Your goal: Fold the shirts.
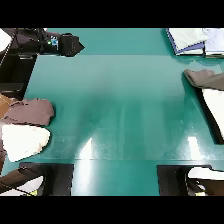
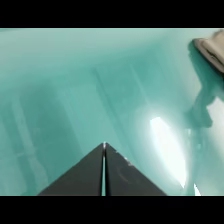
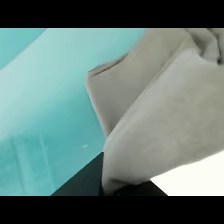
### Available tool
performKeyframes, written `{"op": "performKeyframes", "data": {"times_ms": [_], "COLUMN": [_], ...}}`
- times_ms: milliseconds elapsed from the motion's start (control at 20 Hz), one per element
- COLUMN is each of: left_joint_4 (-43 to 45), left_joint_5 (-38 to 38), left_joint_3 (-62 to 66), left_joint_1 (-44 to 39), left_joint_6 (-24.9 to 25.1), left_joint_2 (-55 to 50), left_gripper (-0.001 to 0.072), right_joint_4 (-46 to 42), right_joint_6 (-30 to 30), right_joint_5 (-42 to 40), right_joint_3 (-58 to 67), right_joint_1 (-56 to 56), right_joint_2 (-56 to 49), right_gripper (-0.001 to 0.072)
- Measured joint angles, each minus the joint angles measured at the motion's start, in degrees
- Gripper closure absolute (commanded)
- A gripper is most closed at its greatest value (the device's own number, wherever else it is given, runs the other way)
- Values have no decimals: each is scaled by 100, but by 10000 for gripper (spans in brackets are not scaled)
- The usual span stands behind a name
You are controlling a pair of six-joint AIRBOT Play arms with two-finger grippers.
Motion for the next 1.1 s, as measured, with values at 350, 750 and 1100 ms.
{"op": "performKeyframes", "data": {"times_ms": [350,750,1100], "left_joint_4": [-20,-17,-7], "left_joint_5": [98,72,68], "left_joint_3": [0,0,0], "left_joint_1": [-24,-24,-24], "left_joint_6": [-4,-4,0], "left_joint_2": [0,0,0], "left_gripper": [681,681,680], "right_joint_4": [402,391,-739], "right_joint_6": [9,109,330], "right_joint_5": [48,1069,1974], "right_joint_3": [901,1998,1460], "right_joint_1": [-348,-632,-1161], "right_joint_2": [22,39,328], "right_gripper": [694,694,693]}}
